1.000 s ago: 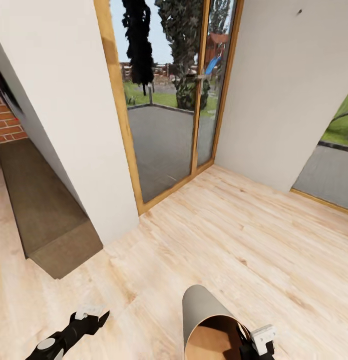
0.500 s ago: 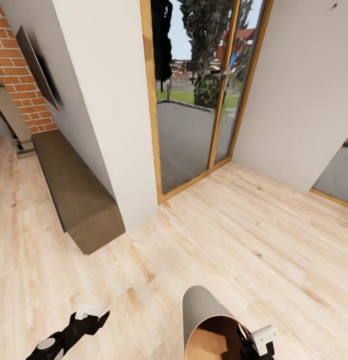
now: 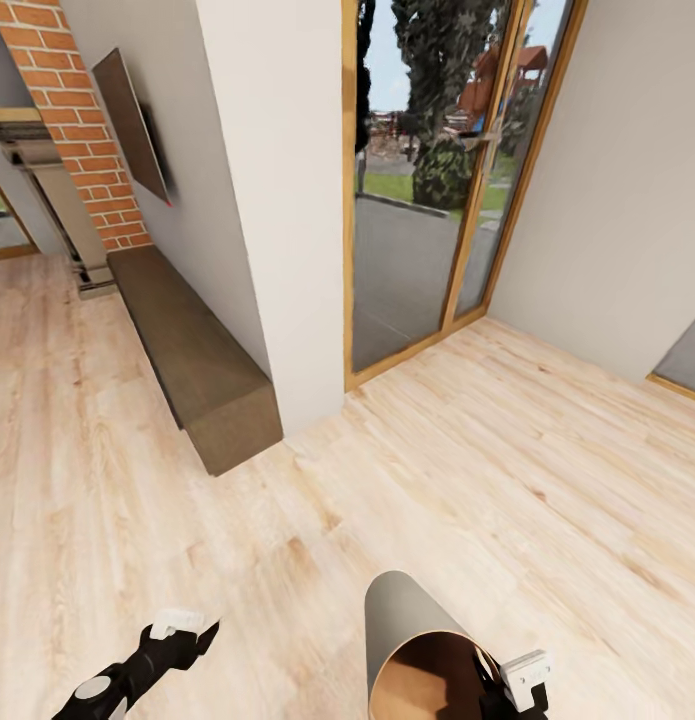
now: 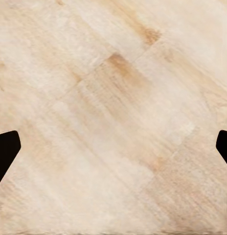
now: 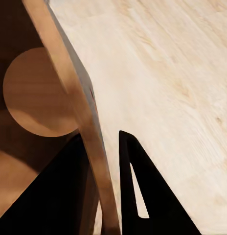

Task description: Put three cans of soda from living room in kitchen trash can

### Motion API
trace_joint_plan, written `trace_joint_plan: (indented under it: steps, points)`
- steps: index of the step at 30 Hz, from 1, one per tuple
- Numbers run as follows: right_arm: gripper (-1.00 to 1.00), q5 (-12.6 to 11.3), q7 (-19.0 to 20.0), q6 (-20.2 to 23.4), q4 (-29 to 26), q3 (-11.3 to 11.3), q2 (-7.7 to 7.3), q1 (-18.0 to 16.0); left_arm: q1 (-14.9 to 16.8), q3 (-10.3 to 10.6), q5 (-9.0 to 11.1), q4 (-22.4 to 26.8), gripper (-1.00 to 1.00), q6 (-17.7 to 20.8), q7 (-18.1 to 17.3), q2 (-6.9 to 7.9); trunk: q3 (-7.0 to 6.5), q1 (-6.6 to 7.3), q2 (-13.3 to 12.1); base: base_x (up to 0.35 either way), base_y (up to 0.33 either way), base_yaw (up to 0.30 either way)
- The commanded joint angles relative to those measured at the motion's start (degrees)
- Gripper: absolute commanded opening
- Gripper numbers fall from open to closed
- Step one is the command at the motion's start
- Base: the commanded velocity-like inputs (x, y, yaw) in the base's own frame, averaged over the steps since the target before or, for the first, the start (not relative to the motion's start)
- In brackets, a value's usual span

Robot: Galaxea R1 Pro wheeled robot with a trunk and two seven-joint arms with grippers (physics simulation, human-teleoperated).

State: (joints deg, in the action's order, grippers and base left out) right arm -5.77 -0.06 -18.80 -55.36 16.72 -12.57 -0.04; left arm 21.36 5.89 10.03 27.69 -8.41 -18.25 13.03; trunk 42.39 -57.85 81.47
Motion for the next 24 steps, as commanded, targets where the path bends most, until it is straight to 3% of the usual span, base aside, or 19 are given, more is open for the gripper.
trace_joint_plan:
  steps: [1, 6, 18, 24]
  points:
    - [-1.0, 0.0, 0.6, 0.0, -0.1, 0.0, 0.01, 0.0, 0.0, 0.0, 0.0, 0.0, 1.0, 0.0, 0.0, 0.01, 0.05, 0.0, 0.0, -0.273, 0.168, 0.112]
    - [-1.0, 0.0, 0.6, 0.0, -0.1, -0.1, 0.01, 0.0, 0.0, 0.0, 0.0, 0.0, 1.0, 0.0, 0.0, 0.02, 0.18, 0.0, 0.0, -0.228, 0.133, 0.049]
    - [-1.0, 0.0, 0.6, 0.0, -0.1, -0.1, 0.01, 0.0, 0.0, 0.0, 0.0, -0.2, 1.0, 0.0, 0.2, -0.02, 0.19, 0.0, 0.0, -0.012, 0.006, 0.002]
    - [-1.0, 0.0, 0.6, 0.0, 0.0, -0.1, 0.01, 0.0, 0.0, 0.0, 0.0, -0.1, 1.0, 0.0, 0.1, -0.02, 0.19, 0.0, 0.0, 0.0, -0.144, 0.099]
